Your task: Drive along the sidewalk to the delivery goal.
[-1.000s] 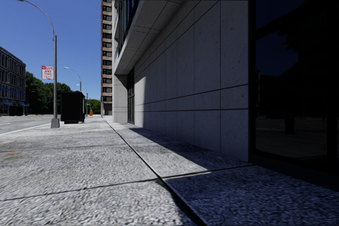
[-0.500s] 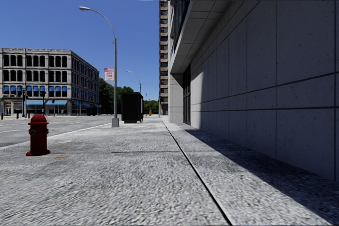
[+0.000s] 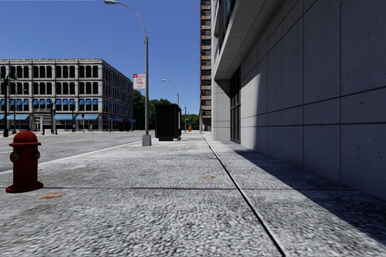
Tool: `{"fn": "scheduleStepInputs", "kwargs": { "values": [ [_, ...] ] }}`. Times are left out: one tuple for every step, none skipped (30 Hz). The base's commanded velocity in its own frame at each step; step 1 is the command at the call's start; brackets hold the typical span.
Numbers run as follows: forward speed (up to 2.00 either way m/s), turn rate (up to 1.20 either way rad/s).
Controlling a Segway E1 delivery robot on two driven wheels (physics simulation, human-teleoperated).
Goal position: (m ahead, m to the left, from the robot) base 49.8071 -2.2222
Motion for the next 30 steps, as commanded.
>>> {"fn": "scheduleStepInputs", "kwargs": {
  "values": [
    [2.0,0.0],
    [2.0,0.0],
    [2.0,0.0],
    [2.0,0.0],
    [2.0,0.0],
    [2.0,0.0],
    [2.0,0.0],
    [2.0,0.0],
    [2.0,0.0],
    [2.0,0.0],
    [2.0,0.0],
    [2.0,-0.1],
    [2.0,-0.2],
    [2.0,-0.21],
    [2.0,-0.21],
    [2.0,-0.13],
    [2.0,0.0],
    [2.0,0.0],
    [2.0,0.0],
    [2.0,0.0],
    [2.0,0.0],
    [2.0,0.0],
    [2.0,0.0],
    [2.0,0.0],
    [2.0,0.0],
    [2.0,0.0],
    [2.0,0.0],
    [2.0,0.0],
    [2.0,0.0],
    [2.0,0.0]
  ]
}}
